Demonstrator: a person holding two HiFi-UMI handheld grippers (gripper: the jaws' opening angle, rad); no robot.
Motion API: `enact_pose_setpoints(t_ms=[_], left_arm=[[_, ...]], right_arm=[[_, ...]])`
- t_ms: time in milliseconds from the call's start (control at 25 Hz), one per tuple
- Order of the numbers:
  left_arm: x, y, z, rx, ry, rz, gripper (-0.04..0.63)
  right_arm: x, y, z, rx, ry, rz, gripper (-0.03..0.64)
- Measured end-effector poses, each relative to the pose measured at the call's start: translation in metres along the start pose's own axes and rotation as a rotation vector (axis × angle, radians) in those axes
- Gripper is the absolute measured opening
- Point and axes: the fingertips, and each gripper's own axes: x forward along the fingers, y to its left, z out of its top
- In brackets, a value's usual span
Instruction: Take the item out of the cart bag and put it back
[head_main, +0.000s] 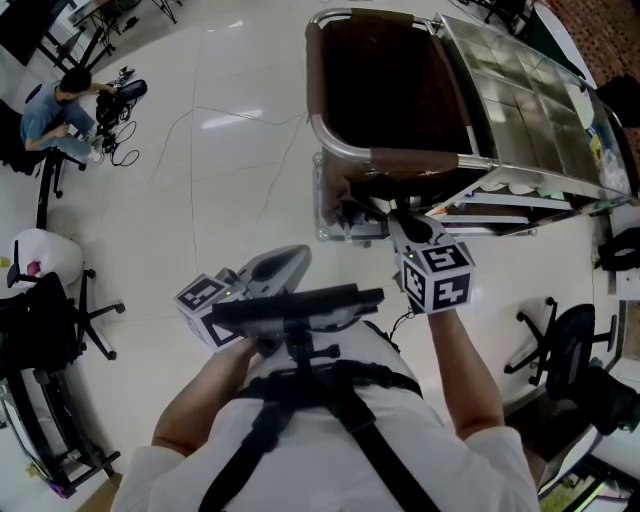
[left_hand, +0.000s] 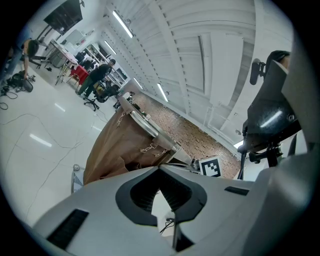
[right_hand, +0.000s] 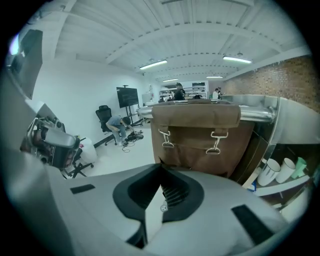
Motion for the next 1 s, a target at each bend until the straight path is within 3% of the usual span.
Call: enact_pose_setpoints(t_ms=[1000], left_arm=[[0.012,-0.007,-0.008,-0.001,0.034,-0.028,0.000]], right_arm=[[-0.046,0.033,-0.005,0.053,-0.069,0.078,0.000]])
